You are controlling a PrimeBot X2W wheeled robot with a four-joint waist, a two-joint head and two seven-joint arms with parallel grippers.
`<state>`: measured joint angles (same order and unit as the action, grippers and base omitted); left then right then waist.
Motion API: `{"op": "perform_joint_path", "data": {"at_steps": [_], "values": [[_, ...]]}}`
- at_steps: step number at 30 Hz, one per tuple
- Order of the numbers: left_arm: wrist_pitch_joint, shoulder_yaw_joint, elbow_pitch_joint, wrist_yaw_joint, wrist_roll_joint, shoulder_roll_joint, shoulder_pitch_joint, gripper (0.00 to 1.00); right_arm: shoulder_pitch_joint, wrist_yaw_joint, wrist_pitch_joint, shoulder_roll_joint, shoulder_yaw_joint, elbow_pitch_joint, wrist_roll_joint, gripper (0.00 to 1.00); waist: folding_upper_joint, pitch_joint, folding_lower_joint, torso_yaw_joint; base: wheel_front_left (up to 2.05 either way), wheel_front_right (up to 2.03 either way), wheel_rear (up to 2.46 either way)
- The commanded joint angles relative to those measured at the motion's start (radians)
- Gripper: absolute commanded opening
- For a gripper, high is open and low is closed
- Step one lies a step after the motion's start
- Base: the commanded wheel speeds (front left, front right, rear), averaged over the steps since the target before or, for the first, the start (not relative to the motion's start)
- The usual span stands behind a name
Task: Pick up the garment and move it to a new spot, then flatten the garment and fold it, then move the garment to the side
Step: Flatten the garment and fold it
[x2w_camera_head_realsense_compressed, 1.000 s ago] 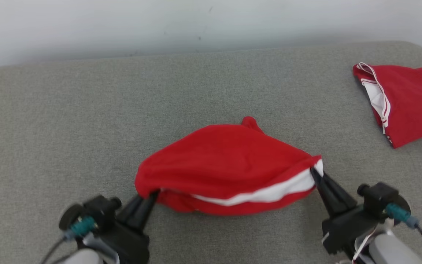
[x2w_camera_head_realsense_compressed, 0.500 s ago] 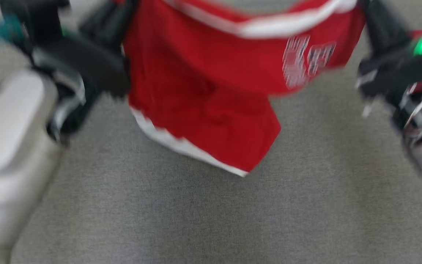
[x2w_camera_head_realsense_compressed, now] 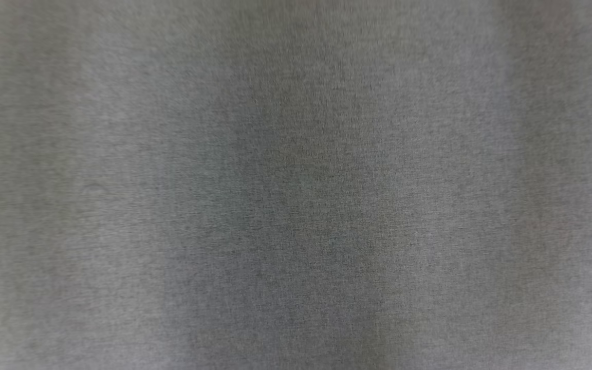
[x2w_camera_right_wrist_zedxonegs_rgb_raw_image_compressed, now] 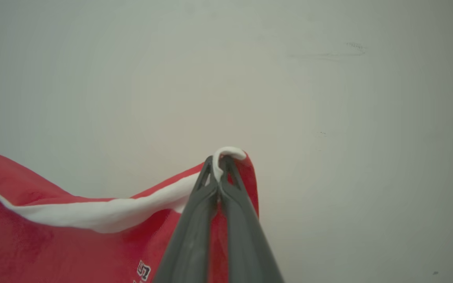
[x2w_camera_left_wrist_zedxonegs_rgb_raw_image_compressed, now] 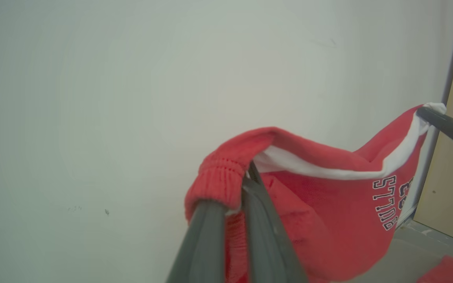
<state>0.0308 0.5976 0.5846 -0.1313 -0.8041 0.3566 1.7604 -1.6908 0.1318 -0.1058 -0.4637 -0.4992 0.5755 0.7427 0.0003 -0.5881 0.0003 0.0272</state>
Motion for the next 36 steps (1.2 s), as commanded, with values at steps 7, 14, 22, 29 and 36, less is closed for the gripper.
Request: {"op": "perform_joint_path", "data": {"at_steps": [7,14,22,29,36], "values": [[0.008,0.053,0.129,0.002,-0.006,-0.019,0.190,0.00,-0.203,-0.003,-0.011,0.032,-0.037,0.178,-0.038,0.00,-0.0003,-0.088,-0.0003,0.022,0.00,0.00,0.00],[0.054,0.098,0.214,0.002,-0.036,-0.041,0.273,0.00,-0.291,-0.003,-0.041,0.065,-0.068,0.280,-0.026,0.00,-0.0003,-0.126,-0.0003,0.022,0.00,0.00,0.00],[0.091,0.179,0.258,0.002,-0.066,-0.029,0.259,0.00,-0.286,-0.003,-0.084,0.082,-0.129,0.318,0.018,0.00,-0.0003,-0.150,-0.0003,0.033,0.00,0.00,0.00],[0.160,0.223,0.205,0.002,-0.141,0.038,0.137,0.00,-0.160,-0.003,-0.122,0.047,-0.192,0.266,0.108,0.00,-0.0003,-0.116,-0.0003,0.047,0.00,0.00,0.00],[0.219,0.233,0.027,0.023,-0.192,0.136,-0.199,0.00,0.143,-0.003,-0.156,-0.046,-0.211,0.104,0.200,0.00,-0.0003,-0.011,-0.0003,0.046,0.00,0.00,0.00]]}}
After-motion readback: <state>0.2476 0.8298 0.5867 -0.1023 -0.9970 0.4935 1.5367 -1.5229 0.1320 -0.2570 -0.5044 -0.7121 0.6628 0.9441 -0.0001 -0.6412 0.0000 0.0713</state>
